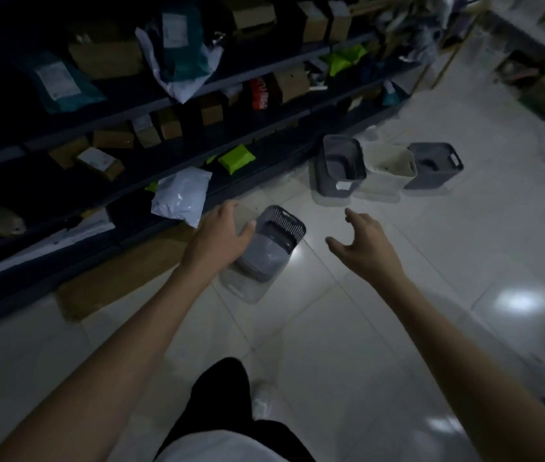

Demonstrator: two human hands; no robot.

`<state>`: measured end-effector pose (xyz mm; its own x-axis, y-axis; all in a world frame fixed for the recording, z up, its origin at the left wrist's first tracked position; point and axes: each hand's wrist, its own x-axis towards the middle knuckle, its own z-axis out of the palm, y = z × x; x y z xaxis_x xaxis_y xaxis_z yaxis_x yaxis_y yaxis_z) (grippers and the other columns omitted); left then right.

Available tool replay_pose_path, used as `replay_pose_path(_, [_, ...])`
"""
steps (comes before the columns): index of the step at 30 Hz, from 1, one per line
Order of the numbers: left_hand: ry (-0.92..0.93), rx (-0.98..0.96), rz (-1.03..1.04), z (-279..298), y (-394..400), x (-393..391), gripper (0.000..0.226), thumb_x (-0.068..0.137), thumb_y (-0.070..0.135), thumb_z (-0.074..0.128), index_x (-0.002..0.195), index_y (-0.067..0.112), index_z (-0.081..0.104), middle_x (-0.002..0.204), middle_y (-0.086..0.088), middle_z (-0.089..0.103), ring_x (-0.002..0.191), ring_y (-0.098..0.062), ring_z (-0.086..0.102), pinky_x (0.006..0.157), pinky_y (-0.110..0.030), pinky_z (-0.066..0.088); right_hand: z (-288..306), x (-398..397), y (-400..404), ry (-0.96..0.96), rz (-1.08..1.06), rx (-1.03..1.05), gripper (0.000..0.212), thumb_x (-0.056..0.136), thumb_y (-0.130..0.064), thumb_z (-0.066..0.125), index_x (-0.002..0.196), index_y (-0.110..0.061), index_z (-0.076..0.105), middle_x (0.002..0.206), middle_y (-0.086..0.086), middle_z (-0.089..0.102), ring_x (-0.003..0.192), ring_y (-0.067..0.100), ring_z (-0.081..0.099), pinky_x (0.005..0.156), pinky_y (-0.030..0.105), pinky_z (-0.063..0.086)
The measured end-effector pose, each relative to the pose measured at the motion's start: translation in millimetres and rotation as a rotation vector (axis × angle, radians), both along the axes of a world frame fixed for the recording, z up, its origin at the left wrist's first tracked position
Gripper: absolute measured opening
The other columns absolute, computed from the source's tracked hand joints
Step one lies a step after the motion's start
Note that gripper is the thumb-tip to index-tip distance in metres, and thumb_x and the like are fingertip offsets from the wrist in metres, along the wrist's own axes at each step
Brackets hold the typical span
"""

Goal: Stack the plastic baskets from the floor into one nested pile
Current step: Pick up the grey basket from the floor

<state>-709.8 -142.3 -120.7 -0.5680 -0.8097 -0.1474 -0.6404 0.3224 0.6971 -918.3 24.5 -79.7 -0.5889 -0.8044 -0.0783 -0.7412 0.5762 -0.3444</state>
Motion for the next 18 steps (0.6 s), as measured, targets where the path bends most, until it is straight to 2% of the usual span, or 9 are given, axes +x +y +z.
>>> replay_pose_path(4, [-0.016,0.006,0.136,-17,-31,-40,0.058,0.091,0.042,0.055,0.138,0.012,0.039,0.131,-0.019,0.05,0.116,-0.035,0.05,0.091,-0.048,0.048,-16,-57,-71,-0.02,0.154,0.009,0.07,0.084,-0.042,0.063,0.14,-0.006,0.042,0.133,0.015,0.056,0.124,0.031,0.049,0.098,0.041,0.044])
replay_pose_path(9, [-0.014,0.036,0.288,-45,-77,-97,0.063,0.087,0.052,0.049,0.137,0.014,0.038,0.13,-0.017,0.051,0.116,-0.034,0.051,0.09,-0.048,0.049,-43,-128,-147,-0.083,0.246,0.023,0.068,0.083,-0.041,0.064,0.138,-0.007,0.044,0.132,0.014,0.058,0.123,0.031,0.052,0.099,0.042,0.046])
replay_pose_path(12, [0.011,0.054,0.368,-43,-115,-140,0.066,0.09,0.054,0.048,0.14,0.013,0.035,0.136,-0.019,0.048,0.121,-0.036,0.05,0.095,-0.048,0.046,-46,-174,-177,-0.114,0.27,0.005,0.061,0.083,-0.039,0.064,0.134,-0.011,0.047,0.127,0.01,0.06,0.116,0.025,0.056,0.094,0.04,0.049])
replay_pose_path(14, [0.028,0.056,0.418,-35,-139,-164,0.064,0.093,0.052,0.047,0.141,0.012,0.034,0.137,-0.02,0.049,0.119,-0.038,0.052,0.094,-0.048,0.047,-43,-205,-197,-0.121,0.32,-0.002,0.06,0.084,-0.036,0.063,0.136,-0.014,0.046,0.124,0.011,0.061,0.113,0.027,0.058,0.092,0.043,0.05])
replay_pose_path(18, [0.008,0.021,0.505,-14,-166,-199,0.064,0.096,0.048,0.047,0.145,0.012,0.031,0.144,-0.02,0.043,0.124,-0.037,0.048,0.097,-0.045,0.043,-40,-262,-242,0.045,0.515,0.02,0.067,0.086,-0.03,0.062,0.145,-0.011,0.036,0.129,0.021,0.057,0.118,0.04,0.052,0.098,0.047,0.045])
